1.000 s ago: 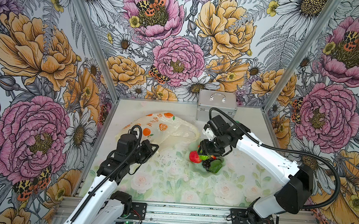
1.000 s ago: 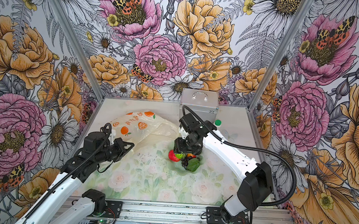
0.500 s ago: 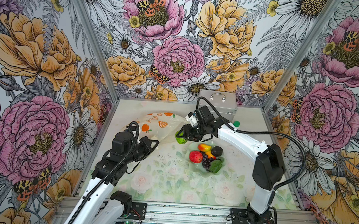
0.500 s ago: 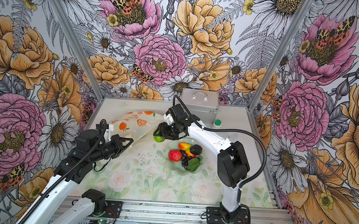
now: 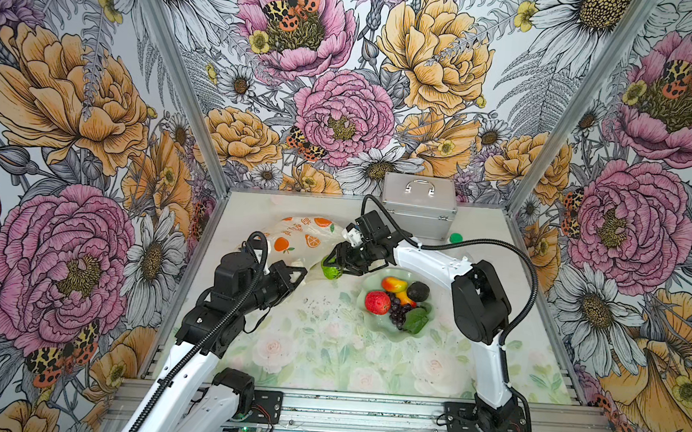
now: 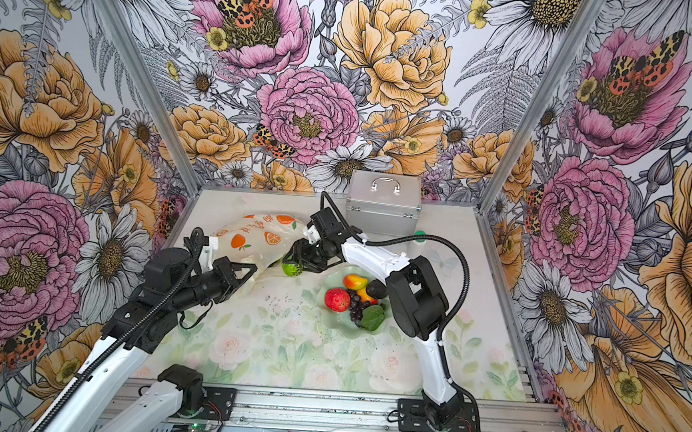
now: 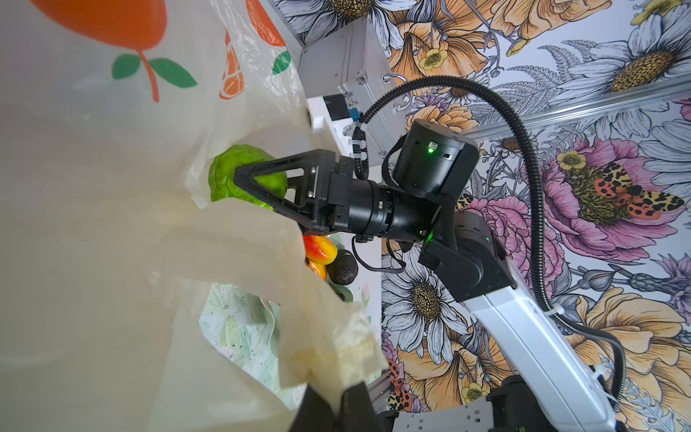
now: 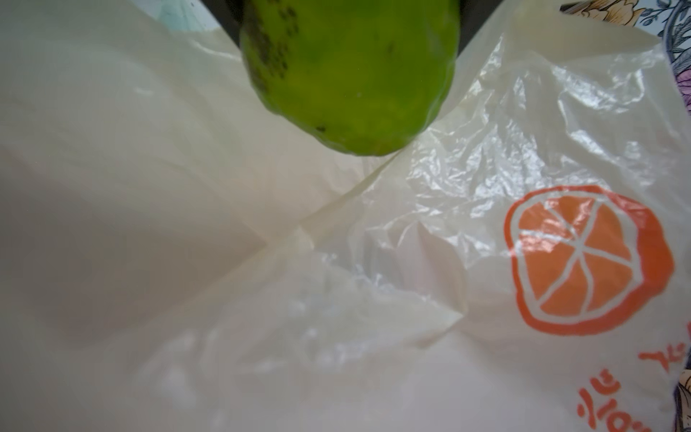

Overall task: Place the fruits into the plastic bag
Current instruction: 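Lift the green guava and carry it into the bag mouth with the right gripper, then open the right gripper inside the bag to drop the guava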

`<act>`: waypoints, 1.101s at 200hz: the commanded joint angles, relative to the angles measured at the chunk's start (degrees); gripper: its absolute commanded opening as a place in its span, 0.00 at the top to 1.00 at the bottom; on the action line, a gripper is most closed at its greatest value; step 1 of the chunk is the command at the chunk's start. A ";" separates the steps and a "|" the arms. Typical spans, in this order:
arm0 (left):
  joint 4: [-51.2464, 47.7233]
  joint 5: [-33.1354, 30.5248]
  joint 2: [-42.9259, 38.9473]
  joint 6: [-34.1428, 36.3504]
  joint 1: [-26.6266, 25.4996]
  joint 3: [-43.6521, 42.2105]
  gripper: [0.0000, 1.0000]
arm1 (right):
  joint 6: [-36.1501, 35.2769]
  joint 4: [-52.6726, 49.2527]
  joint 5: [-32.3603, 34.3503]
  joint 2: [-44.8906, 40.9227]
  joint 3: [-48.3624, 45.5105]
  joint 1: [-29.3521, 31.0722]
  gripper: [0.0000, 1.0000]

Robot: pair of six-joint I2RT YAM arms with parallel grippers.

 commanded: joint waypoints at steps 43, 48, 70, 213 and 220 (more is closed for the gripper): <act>5.89 0.21 0.33 0.82 -1.29 1.04 1.00 | 14.91 14.53 1.74 2.97 -2.96 0.39 0.47; 6.10 0.47 0.60 0.82 -1.33 0.93 1.00 | 16.44 16.24 1.66 3.27 -3.18 0.38 0.46; 6.55 0.89 1.36 0.98 -2.00 0.88 1.00 | 22.54 24.31 1.58 4.92 -3.19 0.39 0.46; 7.65 1.05 0.13 0.38 -3.35 -2.65 1.00 | 30.88 39.35 1.64 13.88 8.83 0.13 0.01; 7.78 1.01 0.06 0.29 -3.35 -2.85 1.00 | 30.88 39.58 1.47 13.73 8.68 -0.03 0.01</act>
